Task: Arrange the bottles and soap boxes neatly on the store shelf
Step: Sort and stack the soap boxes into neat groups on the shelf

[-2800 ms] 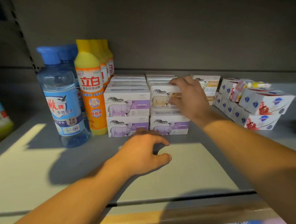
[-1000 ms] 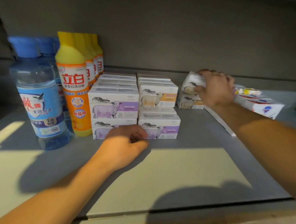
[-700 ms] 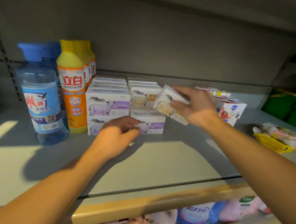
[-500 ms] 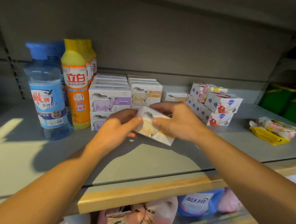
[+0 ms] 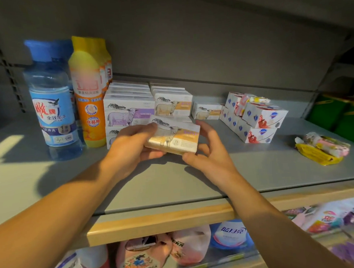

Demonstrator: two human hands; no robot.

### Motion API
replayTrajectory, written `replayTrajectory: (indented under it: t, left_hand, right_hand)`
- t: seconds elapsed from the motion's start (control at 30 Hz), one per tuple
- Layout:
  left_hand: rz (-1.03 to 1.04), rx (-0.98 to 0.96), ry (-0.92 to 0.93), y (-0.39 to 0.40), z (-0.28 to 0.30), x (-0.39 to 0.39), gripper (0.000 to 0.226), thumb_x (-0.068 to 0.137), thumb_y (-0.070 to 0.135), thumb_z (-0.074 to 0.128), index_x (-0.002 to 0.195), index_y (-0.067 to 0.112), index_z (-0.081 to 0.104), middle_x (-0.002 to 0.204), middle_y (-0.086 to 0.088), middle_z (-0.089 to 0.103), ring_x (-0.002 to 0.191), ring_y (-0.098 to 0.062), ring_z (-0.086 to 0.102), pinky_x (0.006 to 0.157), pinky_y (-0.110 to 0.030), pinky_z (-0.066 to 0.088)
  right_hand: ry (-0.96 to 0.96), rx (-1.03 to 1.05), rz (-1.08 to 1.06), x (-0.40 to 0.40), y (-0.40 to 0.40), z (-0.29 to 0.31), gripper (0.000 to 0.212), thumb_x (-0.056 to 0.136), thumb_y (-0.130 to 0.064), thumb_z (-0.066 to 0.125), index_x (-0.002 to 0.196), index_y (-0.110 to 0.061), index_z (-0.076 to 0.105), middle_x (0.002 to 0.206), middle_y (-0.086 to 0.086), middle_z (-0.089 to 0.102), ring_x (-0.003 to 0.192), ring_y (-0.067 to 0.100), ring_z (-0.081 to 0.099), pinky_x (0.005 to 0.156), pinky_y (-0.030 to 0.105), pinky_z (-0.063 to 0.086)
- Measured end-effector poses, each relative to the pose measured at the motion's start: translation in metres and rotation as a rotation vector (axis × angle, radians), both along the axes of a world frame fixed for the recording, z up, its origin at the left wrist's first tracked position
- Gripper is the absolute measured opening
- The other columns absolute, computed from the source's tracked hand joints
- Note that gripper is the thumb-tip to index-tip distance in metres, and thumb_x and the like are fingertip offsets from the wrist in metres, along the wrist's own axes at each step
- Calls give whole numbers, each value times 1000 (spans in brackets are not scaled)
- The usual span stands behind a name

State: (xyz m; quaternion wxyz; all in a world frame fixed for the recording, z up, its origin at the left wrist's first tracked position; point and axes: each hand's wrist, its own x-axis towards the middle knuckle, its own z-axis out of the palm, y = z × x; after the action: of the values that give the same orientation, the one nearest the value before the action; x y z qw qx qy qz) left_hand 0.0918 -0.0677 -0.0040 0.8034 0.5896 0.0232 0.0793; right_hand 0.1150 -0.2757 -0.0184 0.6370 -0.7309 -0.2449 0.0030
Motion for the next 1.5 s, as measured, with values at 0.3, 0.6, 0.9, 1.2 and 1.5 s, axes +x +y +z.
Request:
replayTrajectory:
  t: [0.3, 0.6, 0.9, 1.2, 1.5]
  left_hand:
    - [-245, 198, -28, 1, -3, -5, 44, 80, 45, 66, 108, 10, 65, 84, -24, 72, 61, -27, 64, 54, -30, 57]
    - [186, 846, -286, 1, -5, -6, 10, 80, 55, 65, 78, 46, 67, 72, 26, 71, 65, 5, 65, 56, -15, 49]
    - [311, 782, -103, 4, -7, 0, 56, 80, 67, 47, 65, 19, 71, 65, 14, 71, 58, -1, 65, 58, -25, 49]
    - [78, 700, -286, 0, -7, -3, 13, 95, 32, 58, 103, 35, 68, 61, 0, 68, 50, -5, 58, 49, -15, 47]
    - [-61, 455, -263, -7, -6, -5, 48, 95, 17, 60, 137, 37, 50, 102, -2, 74, 78, -23, 73, 60, -30, 59]
  right_hand:
    - [219, 210, -207, 10, -1, 2, 45, 72, -52, 63, 106, -23, 68, 98, 9, 73, 76, 21, 71, 70, 32, 56]
    - [260, 19, -199, 12, 1, 5, 85, 63, -84, 33, 95, -16, 72, 64, 14, 67, 49, 21, 58, 55, 34, 49]
    - [177, -94, -108, 1, -2, 3, 55, 74, -78, 42, 89, -36, 74, 57, 4, 59, 44, 14, 48, 46, 27, 44]
    - [206, 198, -39, 9, -4, 2, 27, 91, -47, 56, 114, -33, 61, 104, 0, 69, 60, 18, 60, 57, 32, 50]
    - [86, 168, -83, 10, -4, -5, 63, 84, -7, 67, 135, -39, 48, 125, -5, 60, 108, 17, 65, 84, 31, 56]
